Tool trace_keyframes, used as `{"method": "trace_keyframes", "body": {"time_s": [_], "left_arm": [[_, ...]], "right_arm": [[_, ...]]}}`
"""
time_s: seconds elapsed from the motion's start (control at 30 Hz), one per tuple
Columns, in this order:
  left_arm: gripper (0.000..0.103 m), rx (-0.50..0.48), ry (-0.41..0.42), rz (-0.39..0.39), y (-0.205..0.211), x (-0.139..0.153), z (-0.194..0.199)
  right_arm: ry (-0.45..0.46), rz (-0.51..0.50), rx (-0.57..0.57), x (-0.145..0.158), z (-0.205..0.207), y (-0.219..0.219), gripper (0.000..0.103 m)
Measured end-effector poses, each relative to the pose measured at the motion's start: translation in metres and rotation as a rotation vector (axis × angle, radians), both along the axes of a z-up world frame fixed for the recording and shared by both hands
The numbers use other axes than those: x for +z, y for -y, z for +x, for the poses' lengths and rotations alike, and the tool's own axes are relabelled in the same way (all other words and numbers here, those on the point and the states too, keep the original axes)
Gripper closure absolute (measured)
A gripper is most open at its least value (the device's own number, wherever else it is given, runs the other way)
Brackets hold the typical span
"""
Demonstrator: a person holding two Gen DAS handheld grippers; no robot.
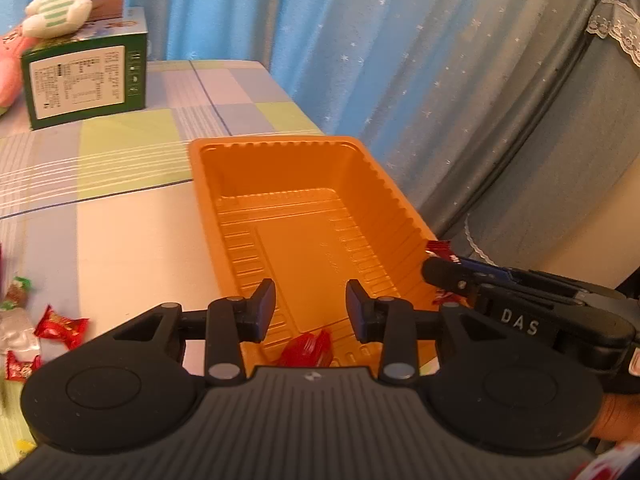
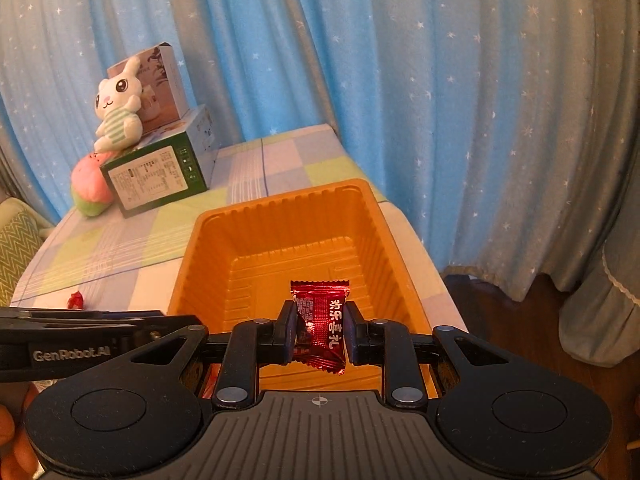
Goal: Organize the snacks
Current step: 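Carry both red candies over the orange tray and open both tools to drop them, then move both tools back to the snack pile, left tool toward the yellow-green candy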
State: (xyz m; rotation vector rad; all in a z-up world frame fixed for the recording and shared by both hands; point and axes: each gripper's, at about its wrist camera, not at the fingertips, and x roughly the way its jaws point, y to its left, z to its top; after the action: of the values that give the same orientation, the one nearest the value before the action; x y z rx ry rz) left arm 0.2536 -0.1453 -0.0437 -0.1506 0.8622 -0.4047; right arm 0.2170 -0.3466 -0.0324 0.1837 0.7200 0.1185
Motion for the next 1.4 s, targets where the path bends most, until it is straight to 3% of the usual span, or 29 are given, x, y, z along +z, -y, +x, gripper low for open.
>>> {"method": "trace_keyframes", "body": {"time_s": [0.4, 0.47, 0.5, 0.53, 0.9, 1.27, 1.4], "left_arm": [[0.055, 0.077, 0.037, 0.005, -0.036, 0.015, -0.024], [0.054, 0.083, 0.04, 0.01, -0.04, 0.016, -0.029], [0.052, 0.086, 0.042, 0.014, -0.043, 0.016, -0.032], [0.051, 0.09, 0.046, 0.019, -0.046, 0.017, -0.036], [0.038, 0.148, 0.083, 0.045, -0.076, 0.029, -0.094], [0.035, 0.259, 0.062, 0.058, -0.111, 0.029, -0.167], [0.029, 0.321, 0.041, 0.061, -0.127, 0.021, -0.19]], "right_arm": [[-0.011, 0.09, 0.029, 0.0, 0.003, -0.006, 0.078], [-0.024, 0.103, 0.015, 0.0, 0.005, -0.006, 0.071], [-0.021, 0.11, 0.007, 0.0, 0.004, -0.006, 0.055], [-0.012, 0.123, 0.003, 0.001, 0.003, -0.005, 0.046], [0.009, 0.155, -0.016, 0.022, -0.051, -0.007, 0.046], [0.014, 0.118, 0.063, 0.025, -0.12, -0.053, 0.046], [0.006, 0.108, 0.096, 0.02, -0.135, -0.066, 0.046]]}}
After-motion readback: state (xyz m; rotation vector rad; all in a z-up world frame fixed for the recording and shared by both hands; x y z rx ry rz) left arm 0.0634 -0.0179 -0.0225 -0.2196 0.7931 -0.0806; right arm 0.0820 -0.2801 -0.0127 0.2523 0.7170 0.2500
